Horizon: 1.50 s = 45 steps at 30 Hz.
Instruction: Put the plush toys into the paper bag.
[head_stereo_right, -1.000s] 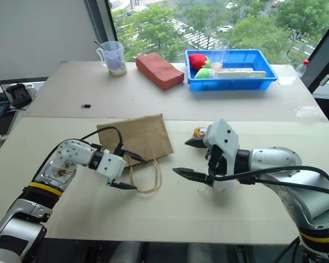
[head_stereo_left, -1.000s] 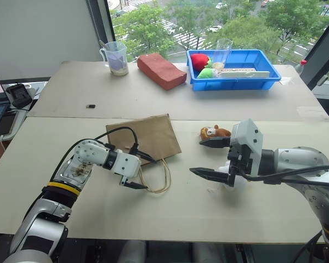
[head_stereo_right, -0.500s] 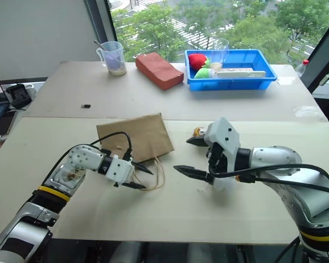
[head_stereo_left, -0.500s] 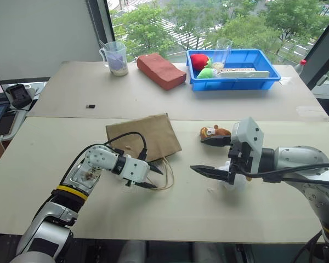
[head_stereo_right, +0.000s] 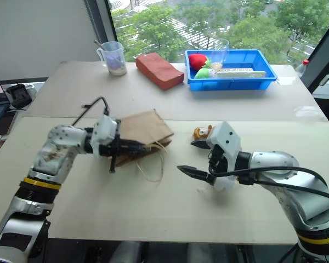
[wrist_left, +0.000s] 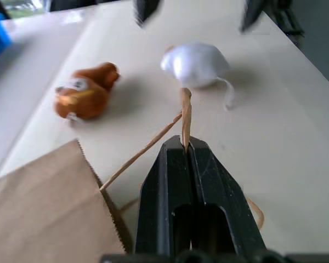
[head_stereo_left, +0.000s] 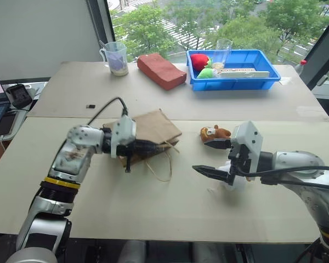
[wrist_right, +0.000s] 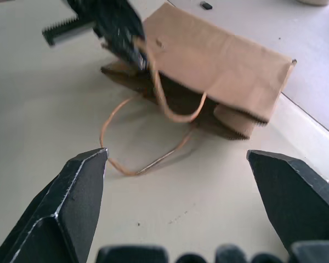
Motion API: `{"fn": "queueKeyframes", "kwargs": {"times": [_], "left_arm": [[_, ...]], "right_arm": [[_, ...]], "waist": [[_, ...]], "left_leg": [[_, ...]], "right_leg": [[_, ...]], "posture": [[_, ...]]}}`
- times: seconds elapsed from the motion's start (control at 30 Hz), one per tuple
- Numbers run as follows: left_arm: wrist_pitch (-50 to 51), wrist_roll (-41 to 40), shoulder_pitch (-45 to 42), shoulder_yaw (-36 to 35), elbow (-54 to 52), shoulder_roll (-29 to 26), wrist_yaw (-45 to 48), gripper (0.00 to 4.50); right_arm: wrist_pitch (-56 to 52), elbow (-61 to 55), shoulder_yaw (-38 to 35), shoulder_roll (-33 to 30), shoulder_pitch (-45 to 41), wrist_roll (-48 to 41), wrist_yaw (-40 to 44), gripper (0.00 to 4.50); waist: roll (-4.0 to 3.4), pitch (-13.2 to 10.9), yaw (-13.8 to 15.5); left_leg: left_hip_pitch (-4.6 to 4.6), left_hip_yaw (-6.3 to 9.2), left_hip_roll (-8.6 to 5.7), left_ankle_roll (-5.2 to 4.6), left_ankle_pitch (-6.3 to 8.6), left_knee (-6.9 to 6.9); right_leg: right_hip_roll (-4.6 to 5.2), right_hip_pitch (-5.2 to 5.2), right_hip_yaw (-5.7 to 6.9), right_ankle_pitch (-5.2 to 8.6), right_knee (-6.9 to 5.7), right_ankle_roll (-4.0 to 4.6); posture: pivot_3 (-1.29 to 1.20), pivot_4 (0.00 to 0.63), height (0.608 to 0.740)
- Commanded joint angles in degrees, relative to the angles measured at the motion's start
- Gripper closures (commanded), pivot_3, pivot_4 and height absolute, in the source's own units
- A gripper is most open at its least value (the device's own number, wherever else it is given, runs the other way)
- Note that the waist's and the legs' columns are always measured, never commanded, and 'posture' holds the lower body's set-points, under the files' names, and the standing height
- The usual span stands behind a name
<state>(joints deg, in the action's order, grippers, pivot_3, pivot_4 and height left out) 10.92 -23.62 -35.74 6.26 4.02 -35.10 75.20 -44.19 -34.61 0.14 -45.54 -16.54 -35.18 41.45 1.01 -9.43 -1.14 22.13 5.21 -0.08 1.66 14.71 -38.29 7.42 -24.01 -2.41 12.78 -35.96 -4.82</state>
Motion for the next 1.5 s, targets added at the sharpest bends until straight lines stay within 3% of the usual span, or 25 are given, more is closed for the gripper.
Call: {"fn": "queueKeyframes", "kwargs": {"times": [0.03, 0.13, 0.4, 0.47, 0.83, 1.17, 1.3, 1.5], "left_arm": [[3.9, -3.1, -0.8, -3.1, -2.1, 0.6, -2.8, 4.49], [6.2, -3.9, -1.4, -4.3, -2.3, 1.0, -4.5, 4.50], [8.2, -4.1, -1.6, -3.7, -4.6, 0.8, -5.2, 4.50], [8.5, -4.1, -2.0, -3.9, -4.6, 0.9, -5.3, 4.50], [9.7, -4.5, -3.6, -6.7, -4.9, 0.8, -9.0, 4.50], [8.4, -2.2, -7.4, -12.0, -3.5, -1.0, -17.6, 4.50], [5.2, 0.7, -12.0, -17.4, -3.5, -2.0, -27.8, 4.50], [2.0, 4.0, -13.9, -18.3, -6.8, 0.1, -36.3, 4.50]], "right_arm": [[4.4, 2.7, 3.3, 3.7, -1.3, 3.9, -1.4, 0.25], [7.9, 7.0, 7.1, 8.1, -2.7, 7.9, -2.1, 1.12], [12.6, 22.1, 13.4, 26.6, -11.5, 14.2, -7.9, 3.95], [14.6, 27.0, 14.3, 30.4, -13.4, 16.3, -9.1, 4.45], [27.4, 53.1, 17.1, 43.9, -17.8, 27.6, -15.3, 4.45], [28.7, 61.9, 17.5, 45.4, -20.6, 33.3, -15.7, 4.45], [24.9, 62.5, 17.0, 45.5, -21.7, 34.6, -16.9, 4.45], [24.9, 64.4, 16.7, 46.2, -22.9, 36.0, -18.2, 4.45]], "waist": [[0.00, 0.0, -0.3], [0.00, 0.0, -0.7], [0.00, 0.0, -1.5], [0.00, 0.0, -1.5], [-0.01, 0.0, -2.0], [0.00, 0.0, -3.1], [0.02, 0.0, -3.0], [0.02, 0.0, -2.9]], "left_leg": [[-0.02, 0.00, 0.00, 0.00, 0.00, 0.01], [0.00, 0.00, 0.00, 0.00, 0.00, 0.00], [-0.04, 0.07, 0.00, 0.05, -0.03, 0.04], [-0.02, 0.07, -0.01, 0.09, -0.05, 0.08], [-0.02, 0.12, -0.02, 0.30, -0.17, 0.31], [-0.35, 0.16, -0.01, 0.31, -0.18, 0.35], [-0.36, 0.17, -0.01, 0.36, -0.21, 0.35], [-0.39, 0.19, -0.01, 0.37, -0.21, 0.44]], "right_leg": [[0.00, 0.00, 0.00, 0.00, 0.00, 0.00], [0.00, -0.02, 0.00, 0.00, -0.02, 0.00], [0.00, -0.07, 0.00, 0.00, -0.11, 0.00], [-0.01, -0.12, 0.00, 0.00, -0.12, 0.00], [-0.01, -0.15, 0.02, -0.01, -0.23, 0.01], [-0.02, -0.05, 0.00, -0.01, -0.25, 0.01], [-0.02, -0.05, 0.00, -0.01, -0.25, 0.01], [-0.02, -0.06, 0.01, -0.01, -0.28, 0.02]], "posture": [[0.00, 0.150, 0.740], [0.00, 0.150, 0.740], [0.00, 0.150, 0.740], [0.00, 0.150, 0.740], [0.00, 0.150, 0.740], [0.00, 0.150, 0.740], [0.00, 0.150, 0.740], [0.00, 0.150, 0.740]]}}
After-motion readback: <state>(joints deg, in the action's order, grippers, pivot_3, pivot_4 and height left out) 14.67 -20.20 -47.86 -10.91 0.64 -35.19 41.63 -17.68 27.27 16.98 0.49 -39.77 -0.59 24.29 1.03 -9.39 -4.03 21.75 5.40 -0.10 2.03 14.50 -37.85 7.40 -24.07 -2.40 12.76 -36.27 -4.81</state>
